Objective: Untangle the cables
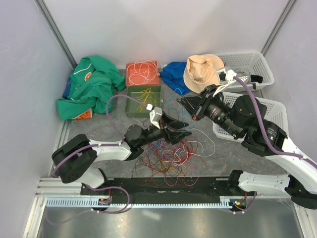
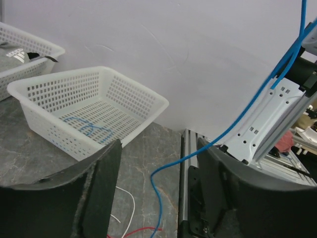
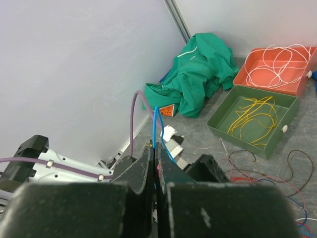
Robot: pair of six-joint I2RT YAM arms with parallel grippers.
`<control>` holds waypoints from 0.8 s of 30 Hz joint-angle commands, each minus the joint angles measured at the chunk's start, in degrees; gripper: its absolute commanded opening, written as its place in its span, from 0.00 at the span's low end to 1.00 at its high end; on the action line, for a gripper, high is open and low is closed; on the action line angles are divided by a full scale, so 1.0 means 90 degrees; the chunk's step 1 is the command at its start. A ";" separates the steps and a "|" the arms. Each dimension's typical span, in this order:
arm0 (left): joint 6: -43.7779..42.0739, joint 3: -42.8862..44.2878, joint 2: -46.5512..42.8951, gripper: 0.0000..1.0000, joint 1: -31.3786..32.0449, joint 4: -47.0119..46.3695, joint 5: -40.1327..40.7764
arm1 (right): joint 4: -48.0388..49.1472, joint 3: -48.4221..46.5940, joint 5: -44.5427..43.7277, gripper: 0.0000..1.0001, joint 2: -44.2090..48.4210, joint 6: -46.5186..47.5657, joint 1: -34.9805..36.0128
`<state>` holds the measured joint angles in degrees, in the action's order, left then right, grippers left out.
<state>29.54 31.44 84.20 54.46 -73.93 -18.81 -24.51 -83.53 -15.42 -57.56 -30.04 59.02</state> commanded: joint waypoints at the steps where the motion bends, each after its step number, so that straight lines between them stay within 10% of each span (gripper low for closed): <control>1: -0.0089 0.0422 0.0185 0.16 0.0033 -0.1444 -0.0215 | 0.0106 -0.0046 0.0053 0.00 0.0116 -0.0080 -0.0015; 4: -0.0001 0.0354 -0.0271 0.02 0.0024 -0.0685 0.0184 | 0.0067 0.0032 -0.0161 0.08 0.0340 0.0105 -0.0006; 5: -0.0001 0.0345 -0.0477 0.02 0.0014 -0.0363 0.0446 | 0.0000 0.0071 -0.0278 0.40 0.0447 0.0193 -0.0006; 8: 0.0019 0.0723 -0.1648 0.02 -0.0055 0.2210 0.1072 | -0.0118 0.0335 -0.0844 0.85 0.0964 0.0379 -0.0006; 10: -0.0069 0.1611 -0.2204 0.02 -0.0055 0.4671 0.1502 | -0.0118 0.0754 -0.1233 0.96 0.1490 0.0476 -0.0006; 17: -0.0167 0.3799 -0.2453 0.02 -0.0064 0.7752 0.2225 | 0.0515 0.2638 -0.1081 0.98 0.2937 0.0535 -0.0025; 24: 0.0067 0.4866 -0.2150 0.02 -0.0064 0.8615 0.2109 | 0.1726 0.3617 0.0081 0.93 0.3125 0.0623 -0.0006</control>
<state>29.54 73.06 62.61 53.98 -6.79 -1.21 -17.89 -52.34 -21.19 -28.62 -25.98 58.98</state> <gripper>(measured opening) 0.033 0.945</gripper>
